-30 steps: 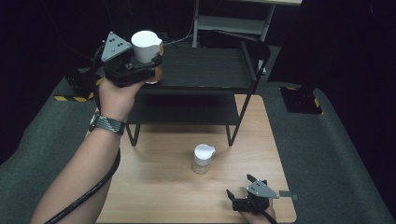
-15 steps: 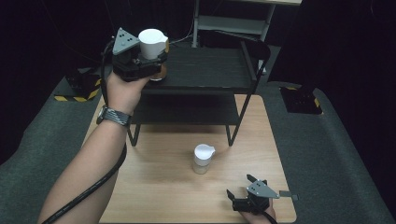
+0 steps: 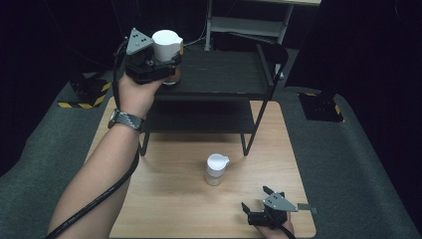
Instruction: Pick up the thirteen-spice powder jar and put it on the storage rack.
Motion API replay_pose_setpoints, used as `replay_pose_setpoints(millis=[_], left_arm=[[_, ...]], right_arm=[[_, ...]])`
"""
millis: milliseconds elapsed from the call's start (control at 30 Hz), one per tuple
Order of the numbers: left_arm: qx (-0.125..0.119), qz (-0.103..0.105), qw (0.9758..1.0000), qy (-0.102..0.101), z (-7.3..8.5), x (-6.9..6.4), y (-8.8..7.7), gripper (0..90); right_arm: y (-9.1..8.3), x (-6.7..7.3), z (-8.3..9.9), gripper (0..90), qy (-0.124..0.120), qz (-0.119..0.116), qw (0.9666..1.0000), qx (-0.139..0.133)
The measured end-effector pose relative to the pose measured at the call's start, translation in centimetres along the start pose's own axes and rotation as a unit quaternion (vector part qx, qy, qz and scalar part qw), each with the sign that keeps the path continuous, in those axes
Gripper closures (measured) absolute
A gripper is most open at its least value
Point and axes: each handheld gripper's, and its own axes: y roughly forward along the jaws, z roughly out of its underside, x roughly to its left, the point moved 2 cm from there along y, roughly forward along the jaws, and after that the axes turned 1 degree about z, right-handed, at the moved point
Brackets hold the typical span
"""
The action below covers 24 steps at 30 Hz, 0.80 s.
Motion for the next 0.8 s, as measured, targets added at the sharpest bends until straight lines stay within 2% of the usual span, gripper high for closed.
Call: replay_pose_setpoints(millis=[133,367,800], left_arm=[[-0.002,0.001,1.0,0.001,0.08,0.03,0.16,30.2],[-0.008,0.001,0.9999,-0.011,0.45,0.29,0.42,30.0],[-0.014,-0.001,0.9999,-0.007,0.64,0.08,0.71,29.9]], right_arm=[[0.03,-0.06,0.01,1.1,-0.001,-0.001,1.0,-0.001],[0.02,-0.03,0.01,1.1,-0.003,-0.001,1.0,-0.001],[0.04,-0.06,-0.05,1.1,-0.003,-0.002,1.0,0.001]])
